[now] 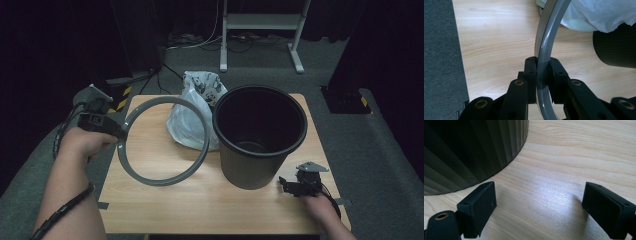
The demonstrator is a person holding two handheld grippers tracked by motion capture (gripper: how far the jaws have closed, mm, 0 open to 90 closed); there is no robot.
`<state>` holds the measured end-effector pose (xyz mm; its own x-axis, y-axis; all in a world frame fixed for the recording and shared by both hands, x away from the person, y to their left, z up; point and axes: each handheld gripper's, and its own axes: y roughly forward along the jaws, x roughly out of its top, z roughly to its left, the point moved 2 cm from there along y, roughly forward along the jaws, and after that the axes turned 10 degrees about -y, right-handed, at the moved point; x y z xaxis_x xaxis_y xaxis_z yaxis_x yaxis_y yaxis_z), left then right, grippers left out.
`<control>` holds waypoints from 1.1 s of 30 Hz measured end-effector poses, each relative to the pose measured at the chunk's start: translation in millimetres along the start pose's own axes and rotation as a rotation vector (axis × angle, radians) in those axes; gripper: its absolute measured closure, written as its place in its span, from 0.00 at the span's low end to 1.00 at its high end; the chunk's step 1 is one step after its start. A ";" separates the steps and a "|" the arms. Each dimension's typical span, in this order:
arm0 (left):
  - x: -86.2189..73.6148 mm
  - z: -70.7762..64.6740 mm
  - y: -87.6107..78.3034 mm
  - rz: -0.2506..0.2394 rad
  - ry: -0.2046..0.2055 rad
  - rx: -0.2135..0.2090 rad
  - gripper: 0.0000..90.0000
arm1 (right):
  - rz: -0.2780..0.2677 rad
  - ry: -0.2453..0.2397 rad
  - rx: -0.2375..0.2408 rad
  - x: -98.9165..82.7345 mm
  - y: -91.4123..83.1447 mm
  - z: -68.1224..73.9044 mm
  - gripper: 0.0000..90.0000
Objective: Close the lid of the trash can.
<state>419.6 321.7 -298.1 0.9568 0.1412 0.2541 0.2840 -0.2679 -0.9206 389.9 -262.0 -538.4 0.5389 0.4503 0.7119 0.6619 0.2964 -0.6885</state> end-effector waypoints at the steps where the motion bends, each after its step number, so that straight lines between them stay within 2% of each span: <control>1: 0.3 0.0 -1.8 -0.007 0.000 -0.001 0.87 | 0.000 0.000 0.000 0.0 0.0 0.0 0.13; 8: 2.4 -1.9 -14.8 -0.021 0.006 -0.008 0.87 | 0.000 -0.002 -0.002 0.0 0.0 -0.3 0.13; 19: 6.7 -13.0 -31.9 -0.070 0.012 -0.025 0.87 | 0.000 -0.003 -0.003 0.2 0.2 -0.2 0.13; 25: 8.4 -18.4 -36.4 -0.076 0.019 -0.034 0.87 | 0.005 0.020 -0.022 1.7 1.2 2.4 0.13; 33: 10.6 -24.2 -40.8 -0.081 0.022 -0.031 0.87 | 0.004 0.024 -0.026 1.9 1.5 2.6 0.13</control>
<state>419.6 311.0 -250.6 0.9317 0.1430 0.3340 0.3619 -0.2860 -0.8872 390.6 -258.5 -538.5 0.5535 0.4313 0.7125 0.6729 0.2724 -0.6877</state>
